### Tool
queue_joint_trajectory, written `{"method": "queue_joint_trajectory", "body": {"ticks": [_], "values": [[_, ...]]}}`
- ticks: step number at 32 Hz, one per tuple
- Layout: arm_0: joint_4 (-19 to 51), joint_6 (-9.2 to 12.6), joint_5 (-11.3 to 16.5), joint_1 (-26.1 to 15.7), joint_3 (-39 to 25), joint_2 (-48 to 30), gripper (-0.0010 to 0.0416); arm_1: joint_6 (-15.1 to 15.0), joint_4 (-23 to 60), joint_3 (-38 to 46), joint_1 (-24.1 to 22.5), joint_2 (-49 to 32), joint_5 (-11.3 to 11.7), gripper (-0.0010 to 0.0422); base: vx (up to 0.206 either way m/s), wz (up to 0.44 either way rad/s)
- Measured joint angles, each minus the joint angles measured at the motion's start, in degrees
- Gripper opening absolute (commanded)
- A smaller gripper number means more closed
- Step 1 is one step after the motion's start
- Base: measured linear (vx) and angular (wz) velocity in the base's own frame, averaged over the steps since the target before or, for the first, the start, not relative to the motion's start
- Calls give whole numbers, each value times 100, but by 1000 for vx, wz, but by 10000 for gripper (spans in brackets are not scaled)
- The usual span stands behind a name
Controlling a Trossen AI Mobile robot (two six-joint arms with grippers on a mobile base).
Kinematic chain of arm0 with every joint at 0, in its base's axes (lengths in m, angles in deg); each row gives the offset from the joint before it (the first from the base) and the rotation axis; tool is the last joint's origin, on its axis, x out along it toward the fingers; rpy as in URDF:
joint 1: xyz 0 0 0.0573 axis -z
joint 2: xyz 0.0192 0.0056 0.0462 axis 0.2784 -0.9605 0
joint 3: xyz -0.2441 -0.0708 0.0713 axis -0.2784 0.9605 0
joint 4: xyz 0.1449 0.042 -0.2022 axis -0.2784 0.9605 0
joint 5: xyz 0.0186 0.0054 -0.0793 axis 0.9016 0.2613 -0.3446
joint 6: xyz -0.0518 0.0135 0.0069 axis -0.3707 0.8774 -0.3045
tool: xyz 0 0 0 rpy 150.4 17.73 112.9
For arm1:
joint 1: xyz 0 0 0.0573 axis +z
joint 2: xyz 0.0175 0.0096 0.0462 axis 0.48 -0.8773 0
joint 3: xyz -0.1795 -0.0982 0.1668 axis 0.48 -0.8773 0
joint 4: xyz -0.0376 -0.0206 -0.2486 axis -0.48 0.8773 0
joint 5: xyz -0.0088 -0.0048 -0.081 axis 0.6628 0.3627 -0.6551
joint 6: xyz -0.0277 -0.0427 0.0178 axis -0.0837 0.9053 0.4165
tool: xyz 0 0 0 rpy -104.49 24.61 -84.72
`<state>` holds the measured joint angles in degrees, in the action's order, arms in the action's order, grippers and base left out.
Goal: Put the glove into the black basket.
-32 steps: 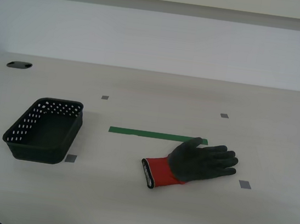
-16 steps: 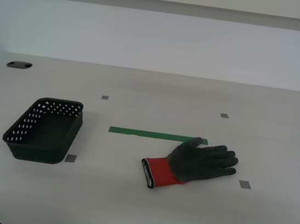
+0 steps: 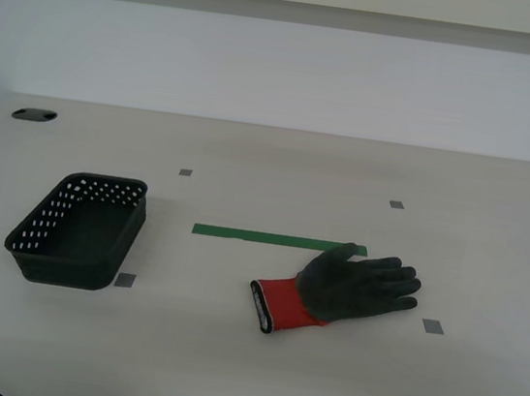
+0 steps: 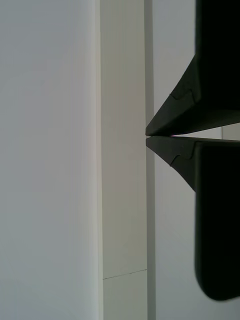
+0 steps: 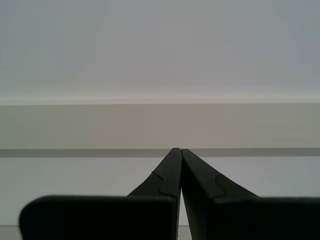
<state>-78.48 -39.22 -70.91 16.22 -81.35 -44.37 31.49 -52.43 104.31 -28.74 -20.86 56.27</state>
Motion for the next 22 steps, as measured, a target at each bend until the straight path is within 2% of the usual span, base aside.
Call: {"method": "queue_joint_trajectory", "body": {"ticks": [9, 11, 12, 13, 14, 15, 18, 22], "values": [[0, 0, 0, -2, 0, 0, 1, 4, 0, 0, 0, 0, 0, 0, 0, 0], [0, 0, 0, 0, 0, 0, 1, 107, 9, 0, 0, 0, -66, 0, 0, 0], [0, -2, 0, -4, 0, 0, 1, 345, 26, 4, -7, 0, -295, 0, 0, 0], [0, 0, 0, 0, 0, 0, 1, 695, 114, 42, -7, 0, -706, -1, 0, 0], [0, 0, 0, -4, 0, 0, 1, 874, 238, 81, -33, 0, -960, -1, 0, 0], [0, 0, 0, -7, 0, 0, 1, 975, 501, 149, -90, 0, -1110, -1, 0, 0], [0, -2, 0, -9, 0, 0, 1, 850, 1268, 330, -310, 0, -1141, -1, 0, 0], [0, -2, 0, -2, 0, 0, 0, 302, 2218, 531, -710, -4, -1141, -1, 0, 0]]}}
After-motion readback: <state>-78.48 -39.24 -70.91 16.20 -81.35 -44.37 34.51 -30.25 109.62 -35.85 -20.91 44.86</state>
